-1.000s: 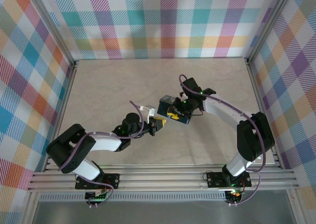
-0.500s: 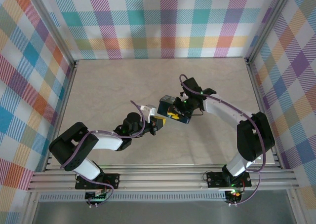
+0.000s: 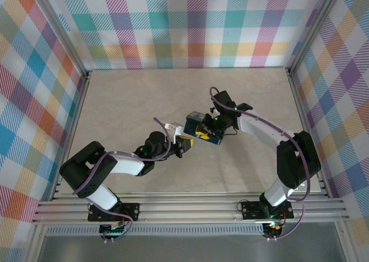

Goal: Unlock a padlock with a key

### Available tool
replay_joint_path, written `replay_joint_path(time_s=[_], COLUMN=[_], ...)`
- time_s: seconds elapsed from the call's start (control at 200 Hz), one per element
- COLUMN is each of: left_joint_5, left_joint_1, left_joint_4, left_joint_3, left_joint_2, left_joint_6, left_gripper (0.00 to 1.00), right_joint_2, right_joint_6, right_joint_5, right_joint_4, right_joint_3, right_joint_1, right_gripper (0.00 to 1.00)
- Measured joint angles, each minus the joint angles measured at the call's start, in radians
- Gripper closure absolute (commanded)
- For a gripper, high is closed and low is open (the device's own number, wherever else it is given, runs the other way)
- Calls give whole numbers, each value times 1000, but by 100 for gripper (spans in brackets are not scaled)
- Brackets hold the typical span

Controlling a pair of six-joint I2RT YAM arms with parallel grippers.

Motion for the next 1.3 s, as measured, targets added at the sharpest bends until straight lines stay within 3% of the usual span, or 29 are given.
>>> replay_joint_path(time_s=[1.095, 1.3], left_joint_5=[-20, -74], left_joint_1=[-3, -38], left_joint_4=[51, 52], left_joint_3=[3, 3], left_joint_2=[26, 26], left_joint_6=[34, 53], left_gripper=[100, 100], right_joint_2=[0, 0], right_joint_6=[0, 0], right_joint_5=[8, 16], right_joint_4=[3, -2], right_joint_3=[0, 0], right_joint_1=[-3, -3], right_gripper=[100, 100])
